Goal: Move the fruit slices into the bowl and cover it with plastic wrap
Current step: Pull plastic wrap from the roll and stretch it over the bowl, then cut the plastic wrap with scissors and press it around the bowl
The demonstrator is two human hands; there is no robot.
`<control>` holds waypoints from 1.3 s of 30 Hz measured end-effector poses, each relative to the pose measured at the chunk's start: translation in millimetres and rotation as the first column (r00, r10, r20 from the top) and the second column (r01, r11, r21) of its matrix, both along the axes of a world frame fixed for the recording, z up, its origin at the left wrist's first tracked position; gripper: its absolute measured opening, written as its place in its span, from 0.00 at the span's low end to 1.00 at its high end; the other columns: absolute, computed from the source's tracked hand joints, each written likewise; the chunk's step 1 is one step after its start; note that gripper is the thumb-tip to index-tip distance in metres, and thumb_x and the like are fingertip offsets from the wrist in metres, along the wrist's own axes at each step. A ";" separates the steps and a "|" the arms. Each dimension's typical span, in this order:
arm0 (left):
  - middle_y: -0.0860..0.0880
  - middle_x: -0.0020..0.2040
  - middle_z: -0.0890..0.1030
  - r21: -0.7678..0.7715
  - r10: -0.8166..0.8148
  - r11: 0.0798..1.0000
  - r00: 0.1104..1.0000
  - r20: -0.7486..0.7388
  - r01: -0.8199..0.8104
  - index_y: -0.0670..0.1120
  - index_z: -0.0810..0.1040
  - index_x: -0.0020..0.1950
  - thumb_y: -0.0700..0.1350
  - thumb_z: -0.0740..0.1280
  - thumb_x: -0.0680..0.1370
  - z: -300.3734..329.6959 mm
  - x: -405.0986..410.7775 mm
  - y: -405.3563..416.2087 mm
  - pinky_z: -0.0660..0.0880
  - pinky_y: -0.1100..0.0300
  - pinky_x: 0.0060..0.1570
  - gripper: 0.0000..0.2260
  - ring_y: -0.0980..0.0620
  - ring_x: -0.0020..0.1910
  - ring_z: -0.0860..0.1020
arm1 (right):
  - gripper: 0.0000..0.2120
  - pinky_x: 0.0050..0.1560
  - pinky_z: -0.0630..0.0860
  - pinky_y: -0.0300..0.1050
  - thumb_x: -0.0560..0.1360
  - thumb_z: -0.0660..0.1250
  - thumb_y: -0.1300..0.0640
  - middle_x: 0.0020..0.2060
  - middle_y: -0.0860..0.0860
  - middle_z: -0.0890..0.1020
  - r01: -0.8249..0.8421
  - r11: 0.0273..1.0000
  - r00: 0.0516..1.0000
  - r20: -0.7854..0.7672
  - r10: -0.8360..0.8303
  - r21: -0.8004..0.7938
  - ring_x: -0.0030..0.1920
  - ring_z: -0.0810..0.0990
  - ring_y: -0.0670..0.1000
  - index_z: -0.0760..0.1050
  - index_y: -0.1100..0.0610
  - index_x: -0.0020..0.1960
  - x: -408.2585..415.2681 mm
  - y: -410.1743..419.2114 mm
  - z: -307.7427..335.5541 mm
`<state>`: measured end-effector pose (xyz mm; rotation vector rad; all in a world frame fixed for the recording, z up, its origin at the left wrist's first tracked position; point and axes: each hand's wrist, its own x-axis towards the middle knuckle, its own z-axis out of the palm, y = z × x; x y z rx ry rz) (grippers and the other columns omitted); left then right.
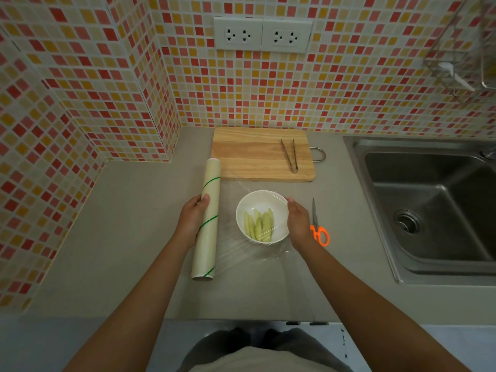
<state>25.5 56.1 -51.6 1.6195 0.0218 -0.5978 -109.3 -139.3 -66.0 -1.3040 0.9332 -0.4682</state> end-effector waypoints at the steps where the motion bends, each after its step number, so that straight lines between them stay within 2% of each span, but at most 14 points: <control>1: 0.40 0.49 0.80 0.002 -0.001 1.000 1.000 -0.008 0.001 0.43 0.79 0.57 0.49 0.64 0.79 -0.1 0.2 0.3 0.76 0.43 0.53 0.13 0.43 0.47 0.78 | 0.17 0.52 0.75 0.45 0.83 0.54 0.55 0.51 0.57 0.82 0.002 1.000 1.000 0.001 -0.002 -0.001 0.51 0.79 0.52 0.79 0.61 0.58 -0.3 0.1 0.3; 7: 0.42 0.46 0.81 -0.021 -0.005 1.000 1.000 -0.025 0.004 0.43 0.79 0.56 0.50 0.64 0.79 -1.2 -0.2 0.7 0.77 0.44 0.50 0.12 0.43 0.45 0.78 | 0.16 0.55 0.75 0.47 0.82 0.55 0.56 0.48 0.56 0.82 -0.009 1.000 1.000 -0.018 0.009 0.003 0.49 0.79 0.52 0.80 0.61 0.56 -0.9 -0.8 3.7; 11: 0.42 0.48 0.80 -0.021 -0.002 1.000 1.000 -0.016 0.002 0.44 0.79 0.57 0.50 0.64 0.79 -0.5 -2.9 -1.2 0.77 0.45 0.50 0.12 0.44 0.45 0.78 | 0.11 0.47 0.77 0.39 0.78 0.62 0.57 0.47 0.56 0.83 -0.004 0.995 0.997 -0.074 -0.003 -0.102 0.45 0.80 0.49 0.81 0.61 0.52 -2.6 -13.1 7.6; 14: 0.43 0.49 0.80 -0.019 -0.014 1.000 1.000 -0.005 0.014 0.44 0.78 0.57 0.49 0.63 0.79 0.4 -3.8 -1.5 0.76 0.48 0.49 0.12 0.45 0.45 0.78 | 0.11 0.56 0.77 0.52 0.76 0.66 0.59 0.46 0.59 0.83 0.034 0.986 0.994 -0.101 -0.051 -0.165 0.45 0.80 0.53 0.81 0.66 0.52 -7.6 -27.9 12.5; 16: 0.42 0.49 0.80 -0.010 -0.024 1.000 1.000 0.006 0.024 0.44 0.78 0.57 0.49 0.63 0.80 0.5 -3.7 -1.7 0.75 0.49 0.49 0.11 0.45 0.45 0.78 | 0.10 0.52 0.78 0.56 0.74 0.68 0.58 0.39 0.58 0.82 0.030 0.964 0.981 -0.176 -0.079 -0.263 0.41 0.81 0.55 0.81 0.66 0.46 -14.8 -37.1 14.9; 17: 0.42 0.49 0.80 -0.008 -0.026 1.000 1.000 0.008 0.026 0.44 0.78 0.57 0.49 0.63 0.80 0.5 -3.4 -1.7 0.75 0.49 0.49 0.11 0.45 0.45 0.78 | 0.11 0.47 0.78 0.55 0.74 0.69 0.56 0.36 0.57 0.82 -0.012 0.939 0.957 -0.277 -0.089 -0.344 0.39 0.80 0.56 0.80 0.65 0.42 -19.9 -41.8 17.0; 19: 0.43 0.48 0.80 -0.015 -0.027 1.000 1.000 0.011 0.027 0.44 0.79 0.57 0.49 0.63 0.80 1.1 -2.9 -2.0 0.75 0.51 0.48 0.12 0.47 0.43 0.78 | 0.13 0.39 0.74 0.47 0.72 0.71 0.51 0.34 0.56 0.79 -0.209 0.860 0.814 -0.570 -0.110 -0.465 0.41 0.81 0.59 0.77 0.61 0.38 -32.3 -48.2 24.2; 21: 0.45 0.46 0.80 -0.013 -0.022 1.000 1.000 0.016 0.022 0.44 0.79 0.57 0.49 0.63 0.79 1.6 -2.5 -2.4 0.75 0.53 0.47 0.12 0.48 0.41 0.78 | 0.13 0.40 0.72 0.45 0.70 0.72 0.50 0.42 0.57 0.81 -0.414 0.808 0.599 -0.794 -0.106 -0.420 0.47 0.82 0.59 0.78 0.60 0.45 -43.7 -48.5 31.0; 23: 0.45 0.46 0.80 -0.009 -0.017 1.000 1.000 0.020 0.018 0.45 0.79 0.56 0.49 0.64 0.79 1.2 -2.2 -3.1 0.75 0.53 0.46 0.11 0.48 0.41 0.78 | 0.15 0.45 0.75 0.45 0.70 0.71 0.52 0.51 0.57 0.82 -0.523 0.787 0.456 -0.887 -0.068 -0.329 0.52 0.82 0.59 0.78 0.61 0.52 -52.0 -45.5 31.2; 24: 0.45 0.45 0.80 -0.008 -0.015 1.000 1.000 0.019 0.015 0.45 0.79 0.55 0.50 0.64 0.79 1.1 -2.2 -3.2 0.75 0.52 0.46 0.10 0.48 0.41 0.78 | 0.15 0.47 0.75 0.45 0.70 0.70 0.54 0.53 0.57 0.81 -0.543 0.785 0.426 -0.903 -0.050 -0.300 0.53 0.82 0.58 0.78 0.61 0.53 -55.1 -43.5 28.8; 31: 0.42 0.46 0.79 0.004 0.004 1.000 1.000 0.017 -0.004 0.46 0.79 0.51 0.50 0.65 0.79 3.7 -5.7 -1.8 0.76 0.50 0.46 0.09 0.45 0.41 0.77 | 0.14 0.50 0.77 0.48 0.71 0.69 0.56 0.54 0.60 0.81 -0.469 0.818 0.491 -0.868 -0.070 -0.331 0.55 0.81 0.61 0.78 0.63 0.53 -63.4 -39.7 22.5; 33: 0.43 0.45 0.79 0.008 0.004 1.000 1.000 0.018 -0.004 0.46 0.79 0.50 0.50 0.65 0.79 4.3 -8.3 -1.6 0.76 0.51 0.44 0.09 0.47 0.39 0.77 | 0.13 0.48 0.77 0.47 0.70 0.68 0.55 0.51 0.60 0.82 -0.448 0.824 0.524 -0.849 -0.074 -0.348 0.52 0.82 0.61 0.78 0.63 0.50 -65.0 -39.2 22.5; 36: 0.44 0.44 0.79 0.021 0.020 1.000 0.999 0.025 -0.021 0.45 0.78 0.51 0.50 0.65 0.79 3.3 -10.9 -1.2 0.75 0.50 0.47 0.09 0.47 0.41 0.77 | 0.10 0.43 0.76 0.46 0.70 0.68 0.53 0.45 0.59 0.83 -0.403 0.858 0.575 -0.817 -0.031 -0.317 0.48 0.82 0.60 0.75 0.61 0.43 -67.2 -43.8 21.3; 39: 0.43 0.44 0.78 0.025 0.013 1.000 0.999 0.037 -0.014 0.46 0.78 0.50 0.50 0.65 0.79 5.0 -12.8 -1.8 0.76 0.52 0.43 0.09 0.47 0.38 0.76 | 0.15 0.42 0.76 0.47 0.71 0.69 0.51 0.38 0.59 0.77 -0.336 0.898 0.651 -0.759 0.004 -0.283 0.44 0.80 0.60 0.74 0.64 0.40 -70.5 -53.5 18.6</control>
